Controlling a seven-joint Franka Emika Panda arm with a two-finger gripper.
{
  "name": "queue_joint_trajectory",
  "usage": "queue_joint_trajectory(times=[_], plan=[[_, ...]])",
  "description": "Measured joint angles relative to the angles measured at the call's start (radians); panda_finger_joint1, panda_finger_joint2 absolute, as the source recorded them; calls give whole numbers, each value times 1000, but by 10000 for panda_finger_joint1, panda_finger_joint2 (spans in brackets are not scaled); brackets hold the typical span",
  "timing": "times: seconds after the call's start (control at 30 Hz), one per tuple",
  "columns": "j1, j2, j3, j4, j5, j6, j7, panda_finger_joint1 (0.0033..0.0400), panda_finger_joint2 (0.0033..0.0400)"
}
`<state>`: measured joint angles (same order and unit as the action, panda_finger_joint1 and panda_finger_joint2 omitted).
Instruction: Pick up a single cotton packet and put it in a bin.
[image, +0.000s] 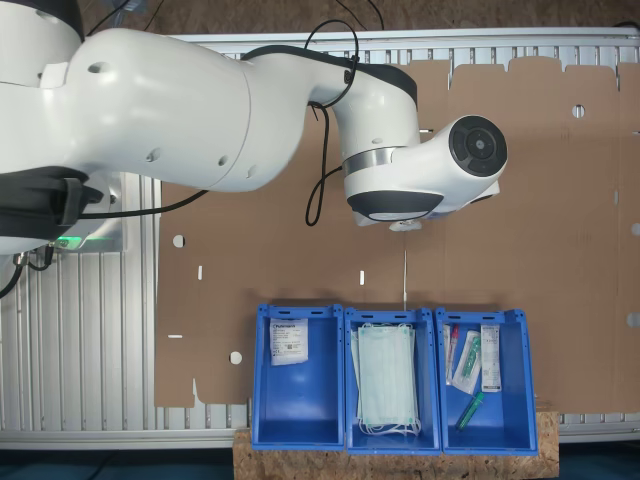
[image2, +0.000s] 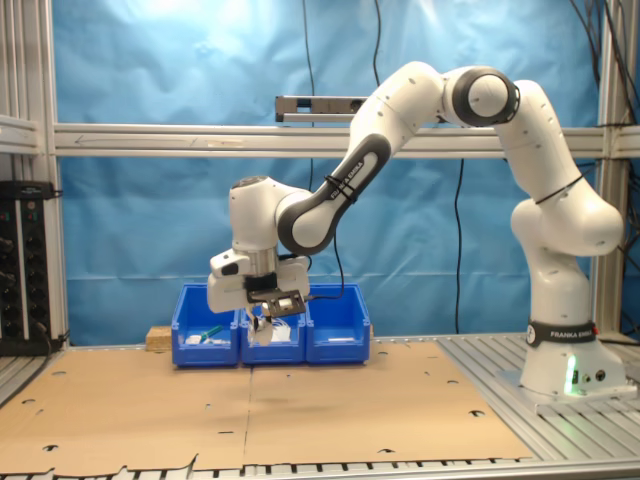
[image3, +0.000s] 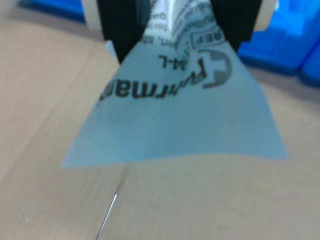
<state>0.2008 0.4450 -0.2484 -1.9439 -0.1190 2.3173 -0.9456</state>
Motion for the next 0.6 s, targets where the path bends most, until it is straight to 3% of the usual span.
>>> queue_joint_trajectory(times=[0.27,0.6], plan=[[0,-140,-8,-58,0,-75,-20,69,69],[-2,-310,-51,-203,0,-141,-64,69,69]])
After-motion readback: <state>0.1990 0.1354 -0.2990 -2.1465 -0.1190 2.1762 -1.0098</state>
